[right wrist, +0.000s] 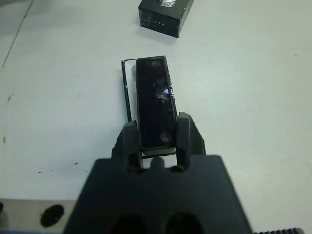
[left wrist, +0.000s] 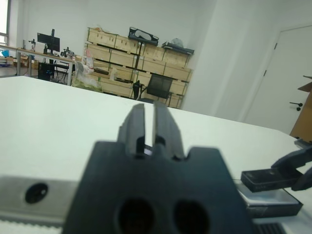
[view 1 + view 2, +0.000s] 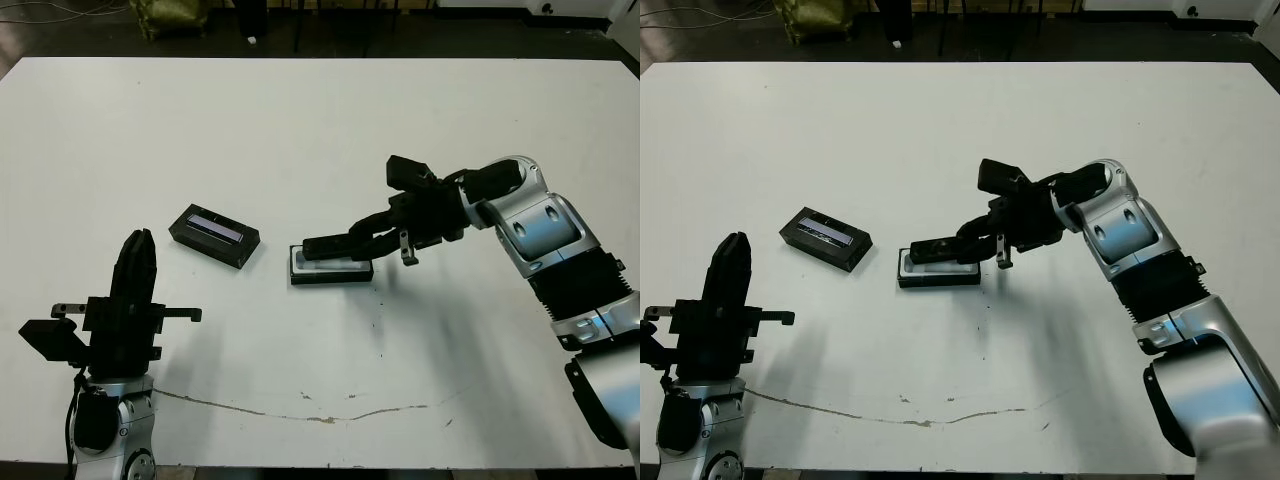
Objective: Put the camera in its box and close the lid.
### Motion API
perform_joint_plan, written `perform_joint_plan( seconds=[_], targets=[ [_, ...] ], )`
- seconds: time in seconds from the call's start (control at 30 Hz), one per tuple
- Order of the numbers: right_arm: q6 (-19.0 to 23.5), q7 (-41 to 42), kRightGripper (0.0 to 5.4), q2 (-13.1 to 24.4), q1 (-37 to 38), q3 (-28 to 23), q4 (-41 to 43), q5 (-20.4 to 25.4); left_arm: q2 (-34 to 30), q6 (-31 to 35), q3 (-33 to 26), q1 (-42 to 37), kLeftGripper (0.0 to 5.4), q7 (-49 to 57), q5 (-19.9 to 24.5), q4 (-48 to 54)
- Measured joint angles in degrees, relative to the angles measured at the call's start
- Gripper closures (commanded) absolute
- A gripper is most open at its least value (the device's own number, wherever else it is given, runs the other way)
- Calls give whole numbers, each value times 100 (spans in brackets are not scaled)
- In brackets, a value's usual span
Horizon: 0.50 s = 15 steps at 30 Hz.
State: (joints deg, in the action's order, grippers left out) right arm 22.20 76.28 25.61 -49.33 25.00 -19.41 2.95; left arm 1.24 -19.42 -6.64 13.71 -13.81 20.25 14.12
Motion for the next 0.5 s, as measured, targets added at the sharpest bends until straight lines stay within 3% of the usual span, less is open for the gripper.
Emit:
perform_joint_plan(
  seconds=[0.5],
  targets=[
    [-194, 53, 523, -77, 2, 157, -174, -196, 27, 21, 23, 4, 540, -6, 17, 34]
  ],
)
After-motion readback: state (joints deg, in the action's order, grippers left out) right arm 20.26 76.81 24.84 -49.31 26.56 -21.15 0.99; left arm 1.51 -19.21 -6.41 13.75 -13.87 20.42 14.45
